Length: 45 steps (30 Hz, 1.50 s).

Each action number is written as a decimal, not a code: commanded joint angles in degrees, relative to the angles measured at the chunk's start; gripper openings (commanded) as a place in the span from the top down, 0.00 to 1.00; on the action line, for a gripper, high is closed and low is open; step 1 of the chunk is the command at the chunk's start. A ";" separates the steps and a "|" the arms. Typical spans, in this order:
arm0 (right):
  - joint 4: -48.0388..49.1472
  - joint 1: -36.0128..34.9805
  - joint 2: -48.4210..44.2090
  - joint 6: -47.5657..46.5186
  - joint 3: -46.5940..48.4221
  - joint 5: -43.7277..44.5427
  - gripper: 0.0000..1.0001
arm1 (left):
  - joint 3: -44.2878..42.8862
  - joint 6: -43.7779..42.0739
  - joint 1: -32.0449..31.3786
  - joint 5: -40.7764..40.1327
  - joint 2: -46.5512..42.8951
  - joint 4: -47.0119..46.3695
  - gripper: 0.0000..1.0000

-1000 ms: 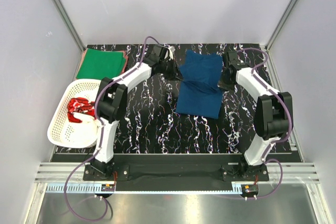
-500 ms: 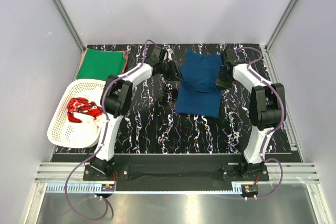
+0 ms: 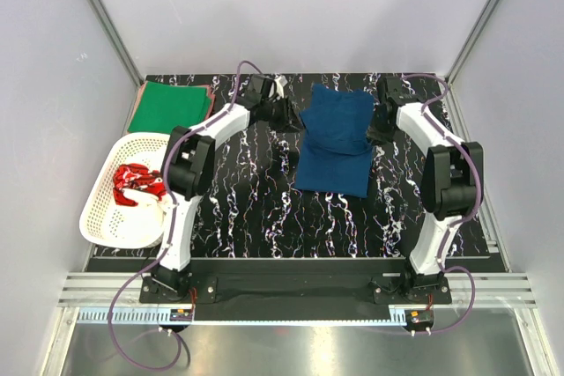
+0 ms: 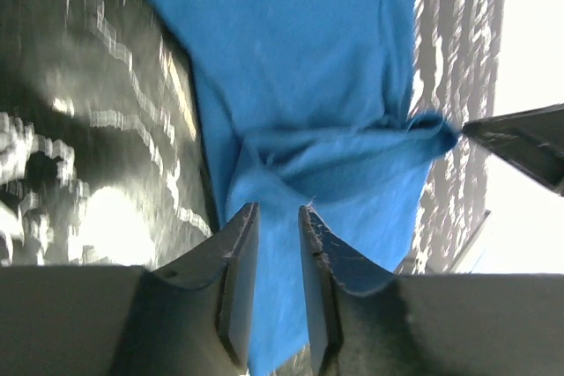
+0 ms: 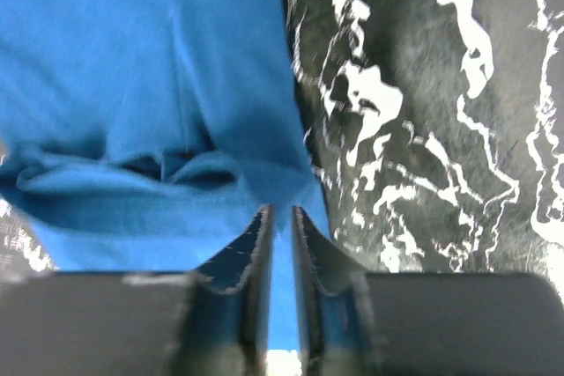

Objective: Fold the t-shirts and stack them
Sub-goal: Fold the tshirt

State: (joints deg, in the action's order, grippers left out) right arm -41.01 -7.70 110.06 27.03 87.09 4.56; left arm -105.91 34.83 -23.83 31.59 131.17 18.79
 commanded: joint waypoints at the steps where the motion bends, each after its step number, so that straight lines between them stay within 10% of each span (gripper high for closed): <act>1: 0.40 0.15 -6.43 -0.04 -3.05 -4.37 0.83 | 3.60 -3.01 -1.47 -1.71 -5.93 0.64 0.73; 9: 4.54 0.06 -5.30 0.66 -8.77 -13.43 0.92 | 4.66 -1.70 -4.29 -0.92 -3.39 -0.59 0.86; 45: 4.72 0.50 5.16 0.31 1.94 -2.71 0.94 | 2.91 2.44 -7.01 -8.13 -2.51 -4.37 0.84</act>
State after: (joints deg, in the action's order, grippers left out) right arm -35.38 -7.57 114.21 27.33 86.15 -0.78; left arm -101.21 37.19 -30.50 24.14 130.50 17.32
